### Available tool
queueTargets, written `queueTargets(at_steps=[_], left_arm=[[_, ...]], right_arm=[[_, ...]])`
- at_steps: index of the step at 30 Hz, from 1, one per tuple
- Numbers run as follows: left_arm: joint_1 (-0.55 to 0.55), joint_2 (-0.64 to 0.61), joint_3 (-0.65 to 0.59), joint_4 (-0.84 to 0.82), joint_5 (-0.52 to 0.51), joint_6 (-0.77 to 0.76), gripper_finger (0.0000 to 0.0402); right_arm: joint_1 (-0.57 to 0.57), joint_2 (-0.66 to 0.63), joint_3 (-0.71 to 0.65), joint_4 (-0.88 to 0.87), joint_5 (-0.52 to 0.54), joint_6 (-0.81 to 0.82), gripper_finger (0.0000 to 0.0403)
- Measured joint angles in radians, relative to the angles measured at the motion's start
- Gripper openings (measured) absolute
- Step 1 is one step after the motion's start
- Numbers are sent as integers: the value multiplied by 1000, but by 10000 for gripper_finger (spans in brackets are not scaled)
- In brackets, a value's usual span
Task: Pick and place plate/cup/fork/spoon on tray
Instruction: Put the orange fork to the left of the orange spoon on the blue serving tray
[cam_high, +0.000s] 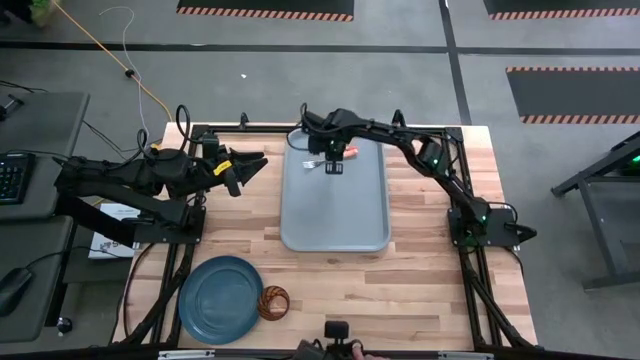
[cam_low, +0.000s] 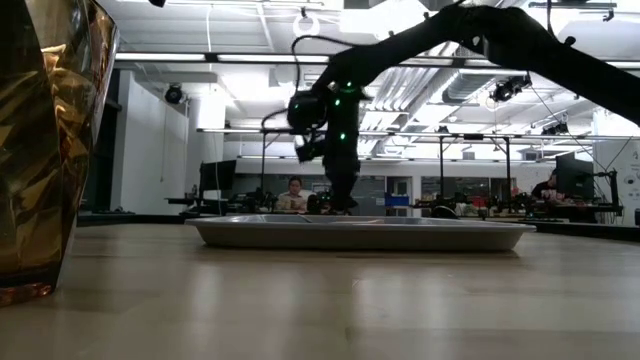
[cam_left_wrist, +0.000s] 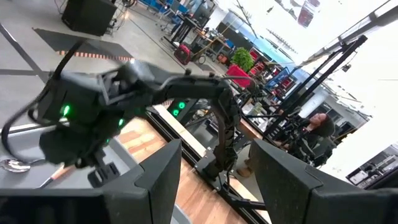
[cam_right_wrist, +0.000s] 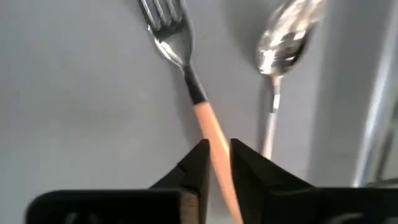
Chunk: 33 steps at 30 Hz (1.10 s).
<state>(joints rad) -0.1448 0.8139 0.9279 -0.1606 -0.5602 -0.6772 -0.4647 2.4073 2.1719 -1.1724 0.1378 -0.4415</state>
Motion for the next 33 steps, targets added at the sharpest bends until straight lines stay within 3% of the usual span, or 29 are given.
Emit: queueTargets(at_steps=[4,13,18,25,33], left_arm=[[0,0,0,0,0,0,186],[0,0,0,0,0,0,186],[0,0,0,0,0,0,186],[0,0,0,0,0,0,186],[0,0,0,0,0,0,186]], right_arm=[[-57,-31,0,1,-44,108,6],[-147,-30,-71,-31,-62,374,0],[-142,-30,-107,-30,-63,390,0],[-134,-30,-108,-28,19,382,0],[-135,-30,-115,-28,15,363,0]])
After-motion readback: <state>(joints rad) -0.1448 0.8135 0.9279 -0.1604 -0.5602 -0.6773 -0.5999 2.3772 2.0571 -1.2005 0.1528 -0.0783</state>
